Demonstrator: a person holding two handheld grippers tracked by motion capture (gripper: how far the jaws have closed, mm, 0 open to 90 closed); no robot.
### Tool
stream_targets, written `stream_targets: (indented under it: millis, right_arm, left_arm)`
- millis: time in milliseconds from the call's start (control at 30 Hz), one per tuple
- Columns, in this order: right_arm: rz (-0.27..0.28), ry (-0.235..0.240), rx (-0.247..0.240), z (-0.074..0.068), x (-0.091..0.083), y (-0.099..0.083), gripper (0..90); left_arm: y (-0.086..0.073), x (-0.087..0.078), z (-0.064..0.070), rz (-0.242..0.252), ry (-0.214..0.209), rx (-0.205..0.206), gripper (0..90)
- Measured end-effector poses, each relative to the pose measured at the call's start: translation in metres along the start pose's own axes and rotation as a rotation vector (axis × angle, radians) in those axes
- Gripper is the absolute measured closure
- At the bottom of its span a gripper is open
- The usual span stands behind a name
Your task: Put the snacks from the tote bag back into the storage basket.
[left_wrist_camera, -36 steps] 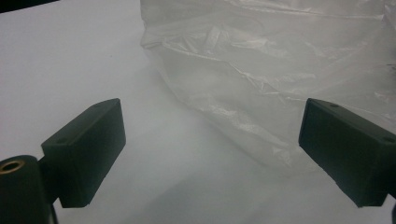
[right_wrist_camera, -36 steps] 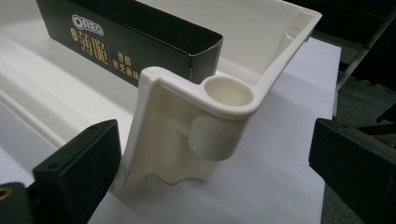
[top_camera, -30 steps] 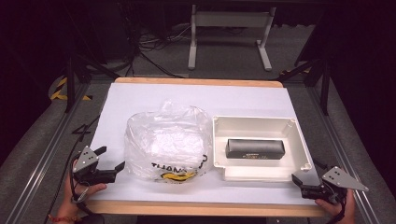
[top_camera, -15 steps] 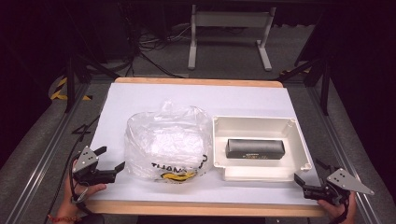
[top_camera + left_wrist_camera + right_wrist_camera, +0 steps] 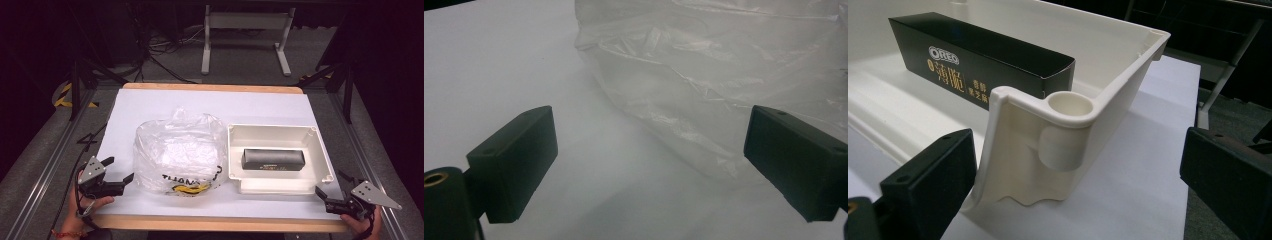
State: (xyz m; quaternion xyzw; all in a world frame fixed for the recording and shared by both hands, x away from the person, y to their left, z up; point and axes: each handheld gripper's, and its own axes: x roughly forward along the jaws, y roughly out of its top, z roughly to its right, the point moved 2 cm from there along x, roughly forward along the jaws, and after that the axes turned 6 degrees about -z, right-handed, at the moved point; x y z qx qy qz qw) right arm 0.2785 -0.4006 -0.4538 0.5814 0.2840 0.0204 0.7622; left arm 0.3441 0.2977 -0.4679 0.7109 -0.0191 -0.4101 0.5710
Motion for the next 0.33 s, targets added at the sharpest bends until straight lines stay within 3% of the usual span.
stream_targets:
  millis: [333]
  right_arm:
    - [0.001,0.002,0.0,0.0003,-0.0003,0.0,3.0]
  left_arm:
    - [0.0,-0.0001,-0.001,-0.002,-0.005,-0.008,7.8]
